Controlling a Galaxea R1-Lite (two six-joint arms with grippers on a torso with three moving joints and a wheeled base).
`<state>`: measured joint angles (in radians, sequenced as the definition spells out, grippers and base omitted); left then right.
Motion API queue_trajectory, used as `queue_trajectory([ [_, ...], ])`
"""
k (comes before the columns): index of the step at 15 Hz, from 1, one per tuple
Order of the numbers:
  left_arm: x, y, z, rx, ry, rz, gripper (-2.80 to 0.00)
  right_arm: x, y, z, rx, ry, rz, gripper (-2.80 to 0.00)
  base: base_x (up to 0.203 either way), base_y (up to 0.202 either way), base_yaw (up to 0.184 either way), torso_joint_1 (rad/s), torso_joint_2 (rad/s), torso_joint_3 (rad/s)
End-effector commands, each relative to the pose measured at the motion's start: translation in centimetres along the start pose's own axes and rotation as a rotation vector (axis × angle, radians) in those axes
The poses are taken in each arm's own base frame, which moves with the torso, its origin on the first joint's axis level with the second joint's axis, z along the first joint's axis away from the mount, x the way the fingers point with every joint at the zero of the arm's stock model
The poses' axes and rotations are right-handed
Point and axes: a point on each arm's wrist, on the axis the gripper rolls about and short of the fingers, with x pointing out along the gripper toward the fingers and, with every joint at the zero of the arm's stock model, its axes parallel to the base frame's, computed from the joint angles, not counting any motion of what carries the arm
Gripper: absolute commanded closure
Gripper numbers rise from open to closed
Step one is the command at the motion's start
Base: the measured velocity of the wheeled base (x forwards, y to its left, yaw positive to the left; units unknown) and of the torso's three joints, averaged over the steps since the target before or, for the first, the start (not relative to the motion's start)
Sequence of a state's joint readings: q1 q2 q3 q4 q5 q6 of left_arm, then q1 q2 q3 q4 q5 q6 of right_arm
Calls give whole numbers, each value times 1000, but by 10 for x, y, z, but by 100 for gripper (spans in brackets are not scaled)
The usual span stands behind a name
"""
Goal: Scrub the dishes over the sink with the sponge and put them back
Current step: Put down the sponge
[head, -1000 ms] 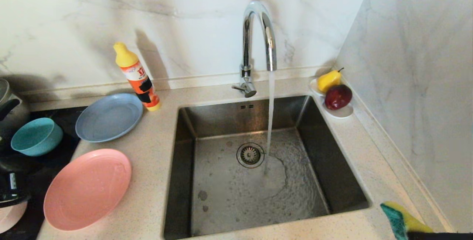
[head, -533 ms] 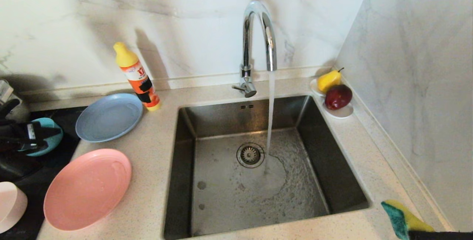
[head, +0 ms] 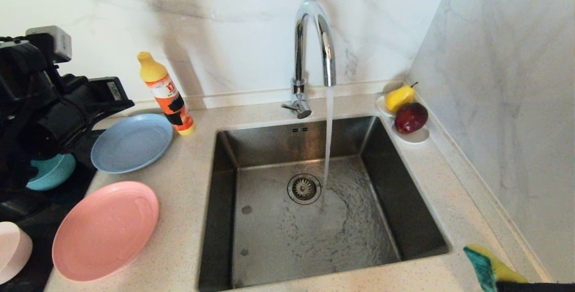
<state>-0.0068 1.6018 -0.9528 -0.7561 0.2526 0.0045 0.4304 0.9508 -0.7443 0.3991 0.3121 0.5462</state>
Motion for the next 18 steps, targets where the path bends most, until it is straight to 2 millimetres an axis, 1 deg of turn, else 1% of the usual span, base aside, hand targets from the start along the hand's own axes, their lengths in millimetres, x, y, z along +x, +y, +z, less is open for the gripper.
queue_trajectory([
  [1,-45,-14,34,-51,-92,-76,0,0,0,1,5,0,-2,0,0,0,0,0,0,0],
  [2,-74,-12,50,-76,-128,-108,0,0,0,2,6,-5,-2,0,0,0,0,0,0,0],
  [3,-104,-6,63,-93,-156,-134,0,-1,1,2,5,-10,1,0,0,0,0,0,0,0],
  [4,-133,4,71,-104,-179,-148,0,-2,1,3,4,-13,3,0,0,0,0,0,0,0],
  [5,-164,17,75,-115,-198,-158,0,-3,2,2,2,-18,5,0,0,0,0,0,0,0],
  [6,-192,30,74,-123,-212,-156,0,-4,1,1,2,-18,5,0,0,0,0,0,0,0],
  [7,-218,43,67,-127,-214,-140,0,-3,0,0,6,-12,-2,0,0,0,0,0,0,0],
  [8,-239,54,56,-125,-202,-109,0,-1,-2,-1,11,-6,-8,0,0,0,0,0,0,0],
  [9,-258,64,40,-118,-182,-62,0,0,-3,-3,13,0,-13,0,0,0,0,0,0,0],
  [10,-270,71,24,-108,-165,-12,0,1,-4,-3,15,4,-16,0,0,0,0,0,0,0],
  [11,-281,76,5,-87,-138,73,0,1,-4,-3,15,5,-16,0,0,0,0,0,0,0],
  [12,-287,79,-12,-63,-112,167,0,1,-4,-3,15,6,-17,0,0,0,0,0,0,0],
  [13,-296,82,-25,-54,-108,215,0,2,-4,-3,16,7,-20,0,0,0,0,0,0,0],
  [15,-315,85,-53,-34,-87,204,0,1,-4,-4,15,4,-14,0,0,0,0,0,0,0],
  [17,-332,87,-80,-14,-52,74,0,-2,-4,-5,12,-2,-9,0,0,0,0,0,0,0],
  [18,-339,86,-97,7,-2,-2,0,-3,-4,-5,11,-5,-7,0,0,0,0,0,0,0],
])
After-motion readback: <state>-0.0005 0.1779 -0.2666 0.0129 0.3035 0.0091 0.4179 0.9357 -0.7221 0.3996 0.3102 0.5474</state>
